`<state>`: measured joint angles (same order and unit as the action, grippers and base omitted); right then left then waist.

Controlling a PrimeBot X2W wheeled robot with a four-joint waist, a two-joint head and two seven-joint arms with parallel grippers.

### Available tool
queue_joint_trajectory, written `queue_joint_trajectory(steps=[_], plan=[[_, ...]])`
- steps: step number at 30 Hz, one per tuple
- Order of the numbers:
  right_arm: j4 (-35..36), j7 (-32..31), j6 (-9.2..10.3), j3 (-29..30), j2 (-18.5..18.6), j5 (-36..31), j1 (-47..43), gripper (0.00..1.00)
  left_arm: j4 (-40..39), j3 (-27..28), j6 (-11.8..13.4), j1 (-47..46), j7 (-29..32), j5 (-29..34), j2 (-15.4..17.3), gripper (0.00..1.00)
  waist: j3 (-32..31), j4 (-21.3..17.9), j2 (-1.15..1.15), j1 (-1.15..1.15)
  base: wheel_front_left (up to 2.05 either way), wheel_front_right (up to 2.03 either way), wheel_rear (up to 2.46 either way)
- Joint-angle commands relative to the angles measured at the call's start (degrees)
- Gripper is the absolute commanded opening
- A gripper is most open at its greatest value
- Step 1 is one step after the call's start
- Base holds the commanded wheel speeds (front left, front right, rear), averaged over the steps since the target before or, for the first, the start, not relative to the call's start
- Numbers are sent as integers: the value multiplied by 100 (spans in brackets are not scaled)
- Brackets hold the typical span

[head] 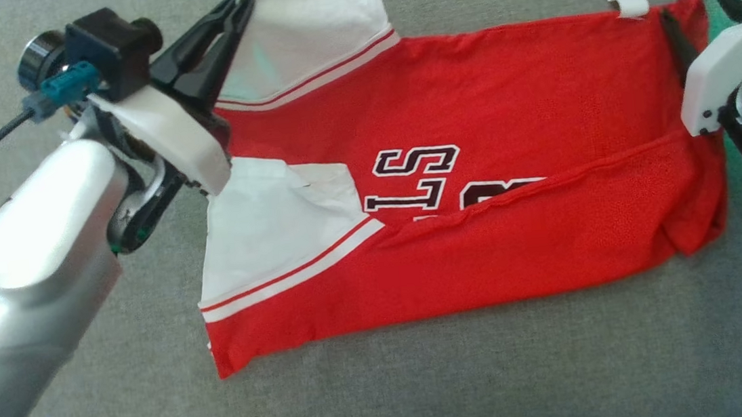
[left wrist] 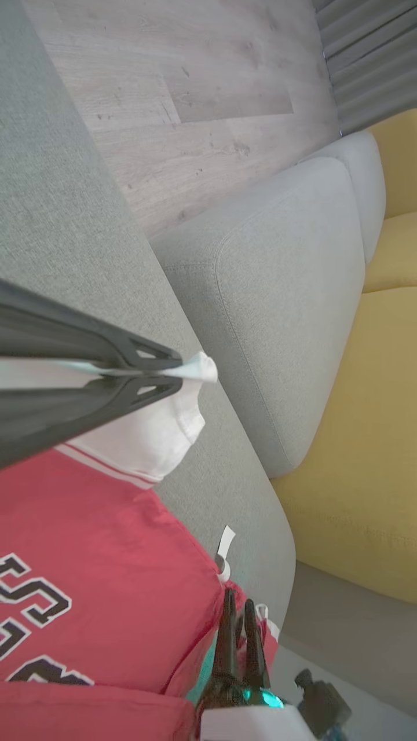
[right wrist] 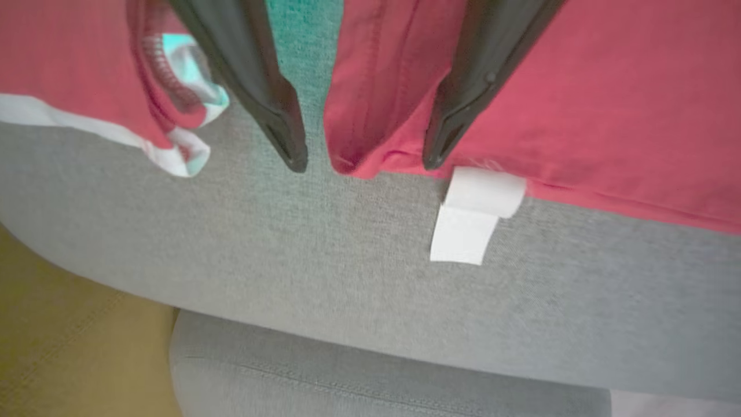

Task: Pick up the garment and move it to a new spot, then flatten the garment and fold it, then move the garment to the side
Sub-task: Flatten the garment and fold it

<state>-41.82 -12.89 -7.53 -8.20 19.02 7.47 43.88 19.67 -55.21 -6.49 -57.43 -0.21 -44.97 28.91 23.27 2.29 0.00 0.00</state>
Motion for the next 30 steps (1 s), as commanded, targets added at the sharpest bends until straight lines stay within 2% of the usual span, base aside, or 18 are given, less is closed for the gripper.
queue_joint_trajectory(steps=[1, 8, 9, 10, 11, 22, 30], plan=[[52, 17, 4, -69, 101, -64, 154, 100, -190, 225, 51, -199, 16, 17, 232, 0, 33, 31, 0, 0, 0, 0, 0], [-759, 95, 4, -252, 179, -97, 469, 100, -431, 211, 134, -179, 103, 10, 321, 0, 89, 49, 0, 0, 0, 0, 0], [-837, 105, 4, -302, 179, -70, 505, 74, -433, 214, 143, -177, 110, 6, 336, 0, 93, 43, 0, 0, 0, 0, 0], [-902, 129, 4, -349, 184, -38, 543, 19, -432, 221, 158, -174, 118, -3, 349, 0, 98, 36, 0, 0, 0, 0, 0], [-957, 158, 4, -403, 185, 5, 581, 0, -426, 226, 175, -170, 128, -8, 362, 0, 105, 30, 0, 0, 0, 0, 0], [-972, 883, 4, -792, 193, 685, 1128, 0, 26, 445, 447, -294, 4, -19, 484, 0, 132, -71, 0, 0, 0, 0, 0], [-620, 1376, 4, -1198, 155, 1578, 1649, 0, 680, 648, 408, -803, -338, 83, 454, 0, 226, -185, 0, 0, 0, 0, 0]])
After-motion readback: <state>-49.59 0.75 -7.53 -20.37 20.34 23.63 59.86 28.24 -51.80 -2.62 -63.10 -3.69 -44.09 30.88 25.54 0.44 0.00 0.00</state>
